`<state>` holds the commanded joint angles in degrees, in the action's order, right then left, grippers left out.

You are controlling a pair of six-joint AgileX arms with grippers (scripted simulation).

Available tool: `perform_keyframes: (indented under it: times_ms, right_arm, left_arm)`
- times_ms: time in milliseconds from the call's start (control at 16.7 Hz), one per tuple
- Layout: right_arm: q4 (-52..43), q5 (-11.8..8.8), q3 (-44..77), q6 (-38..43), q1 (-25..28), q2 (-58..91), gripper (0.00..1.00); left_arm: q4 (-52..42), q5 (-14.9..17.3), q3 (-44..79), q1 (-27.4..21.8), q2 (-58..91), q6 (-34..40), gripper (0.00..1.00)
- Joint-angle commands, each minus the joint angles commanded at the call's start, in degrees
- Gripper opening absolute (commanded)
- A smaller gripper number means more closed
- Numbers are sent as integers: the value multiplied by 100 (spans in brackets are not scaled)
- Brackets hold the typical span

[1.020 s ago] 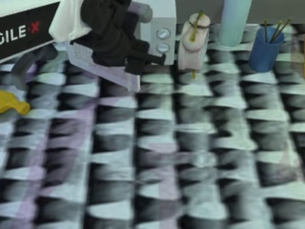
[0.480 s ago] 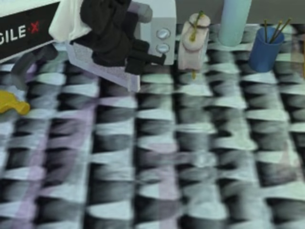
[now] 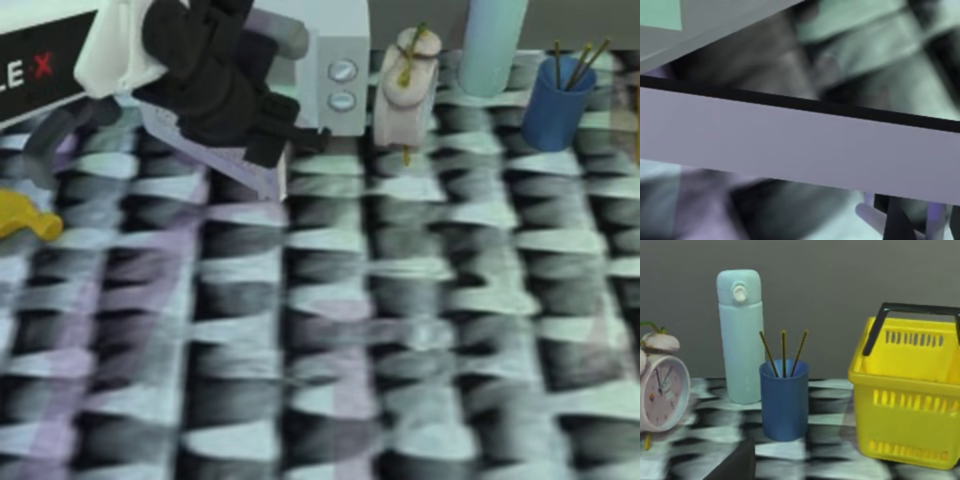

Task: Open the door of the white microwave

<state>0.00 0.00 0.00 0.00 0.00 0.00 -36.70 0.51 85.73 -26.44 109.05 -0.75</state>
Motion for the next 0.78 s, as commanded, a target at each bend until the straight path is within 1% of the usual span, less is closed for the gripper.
perform_keyframes:
  times_ms: [120, 780]
  right_arm:
    - [0, 0, 0, 0, 0, 0, 100]
    - [0, 0, 0, 0, 0, 0, 100]
  left_arm:
    - [46, 87, -113, 61, -101, -175, 0]
    - [51, 94, -120, 66, -111, -188, 0]
